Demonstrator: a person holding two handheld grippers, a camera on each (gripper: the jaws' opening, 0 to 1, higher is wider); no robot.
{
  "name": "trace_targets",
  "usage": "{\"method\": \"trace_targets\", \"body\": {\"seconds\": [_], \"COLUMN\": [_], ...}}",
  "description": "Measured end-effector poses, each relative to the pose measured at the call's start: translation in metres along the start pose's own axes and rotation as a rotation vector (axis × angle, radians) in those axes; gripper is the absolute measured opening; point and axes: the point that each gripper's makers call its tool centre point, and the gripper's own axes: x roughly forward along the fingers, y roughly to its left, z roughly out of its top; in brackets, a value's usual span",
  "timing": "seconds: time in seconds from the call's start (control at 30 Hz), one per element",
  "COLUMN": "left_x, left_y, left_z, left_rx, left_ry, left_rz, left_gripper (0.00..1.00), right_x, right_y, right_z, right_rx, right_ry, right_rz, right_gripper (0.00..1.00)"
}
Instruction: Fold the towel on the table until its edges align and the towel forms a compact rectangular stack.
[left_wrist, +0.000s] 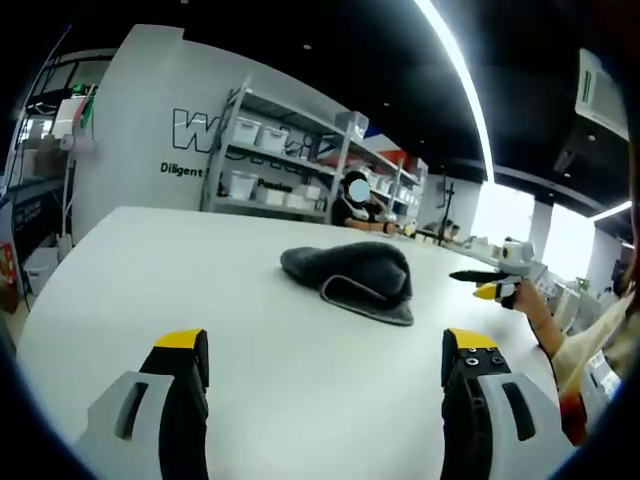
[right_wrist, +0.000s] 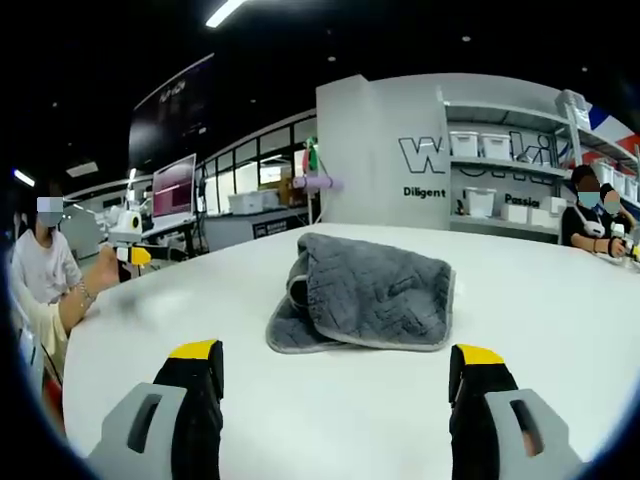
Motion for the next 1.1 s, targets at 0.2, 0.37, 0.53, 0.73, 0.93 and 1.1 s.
{"method": "trace_targets", "body": {"seconds": [0.2,0.37,0.53,0.73,0.93,1.1], "left_x": [0.0001,0.0005,0.0006,0.0006,0.0007,0.0007], "left_y": [0.0004,0.0,-0.0006,-0.001,-0.0014,-0.0016], "left_z": [-0.0002,-0.0008,-0.0014,-0.0014,-0.0022,-0.0023], "left_rx": [-0.003,-0.004,-0.004,-0.004,-0.005,-0.005], "left_ry": [0.001,0.003,0.005,0.005,0.007,0.009], "left_rz": [-0.001,-0.003,-0.003,-0.003,-0.003,-0.003], "left_gripper": [0.95,0.95,0.94,0.94,0.94,0.94], "right_x": [0.0011,0.0018,0.0032,0.0038,0.0037,0.0036], "right_y": [0.0018,0.0019,0.0043,0.0046,0.005,0.0058], "right_z": [-0.0024,-0.0034,-0.0053,-0.0065,-0.0066,-0.0068], "right_rx": [-0.008,-0.014,-0.022,-0.029,-0.031,-0.034], "right_ry": [0.009,0.014,0.024,0.031,0.032,0.032], "right_rz": [0.004,0.005,0.012,0.009,0.01,0.01], "right_gripper": [0.95,0.94,0.94,0.94,0.94,0.94]}}
